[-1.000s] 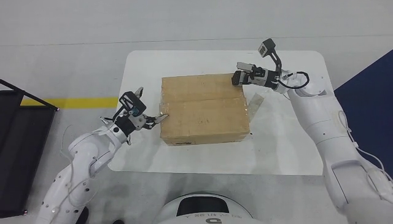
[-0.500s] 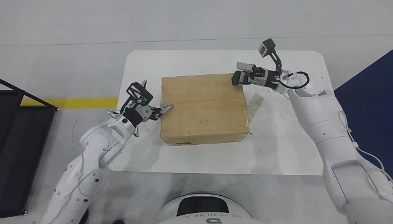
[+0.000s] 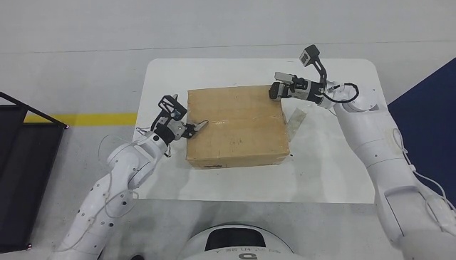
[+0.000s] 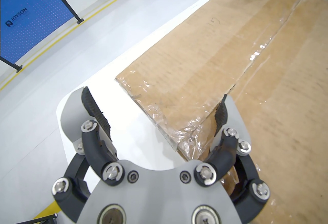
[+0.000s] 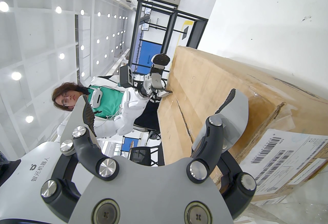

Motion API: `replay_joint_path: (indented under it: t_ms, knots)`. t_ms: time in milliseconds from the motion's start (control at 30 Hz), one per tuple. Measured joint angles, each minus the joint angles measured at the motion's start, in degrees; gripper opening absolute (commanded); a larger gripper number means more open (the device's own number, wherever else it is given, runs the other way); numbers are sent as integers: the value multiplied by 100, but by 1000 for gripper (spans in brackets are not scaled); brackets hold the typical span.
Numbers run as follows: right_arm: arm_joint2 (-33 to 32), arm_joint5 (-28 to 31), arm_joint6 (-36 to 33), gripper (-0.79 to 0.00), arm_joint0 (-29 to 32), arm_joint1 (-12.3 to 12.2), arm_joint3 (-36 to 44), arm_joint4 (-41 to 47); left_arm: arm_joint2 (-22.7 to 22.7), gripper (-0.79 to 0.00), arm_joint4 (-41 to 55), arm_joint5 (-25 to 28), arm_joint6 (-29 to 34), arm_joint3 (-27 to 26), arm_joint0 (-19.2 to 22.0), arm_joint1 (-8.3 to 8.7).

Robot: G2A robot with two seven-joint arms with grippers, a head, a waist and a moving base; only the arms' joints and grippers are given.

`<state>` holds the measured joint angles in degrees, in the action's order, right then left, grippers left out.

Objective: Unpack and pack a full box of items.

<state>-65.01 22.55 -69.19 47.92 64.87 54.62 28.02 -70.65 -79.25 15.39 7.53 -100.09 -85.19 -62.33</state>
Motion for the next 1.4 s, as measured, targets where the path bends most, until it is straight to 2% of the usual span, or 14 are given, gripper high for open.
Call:
replay_joint_path:
  t_ms: [100,200,333,467,800,1033,1200,1267,1400]
  knots:
    - [2,-8,23,0,15,1,24,-8,-9,0,58,-97,-49,10,12,-16]
    - [-109,1,420,0,178,-30,207,-109,-45,0,83,-187,-79,17,23,-26]
    - [-659,286,674,0,695,-201,329,-75,-156,0,182,-342,-130,-3,-24,-34]
    - [-1080,220,792,0,1143,-333,623,-223,-227,0,254,-380,-152,-19,-87,-34]
    - [-1100,210,692,0,1198,-332,693,-94,-224,0,250,-377,-150,-19,-84,-34]
    - [-1930,396,-77,0,1761,-550,691,548,-224,0,250,-377,-150,-19,-84,-34]
    - [-2216,467,-114,0,1978,-686,730,-226,-224,0,250,-377,-150,-19,-84,-34]
    - [-2243,310,94,0,1944,-691,685,-271,-224,0,250,-377,-150,-19,-84,-34]
    - [-2244,299,96,0,1938,-688,677,-215,-224,0,250,-377,-150,-19,-84,-34]
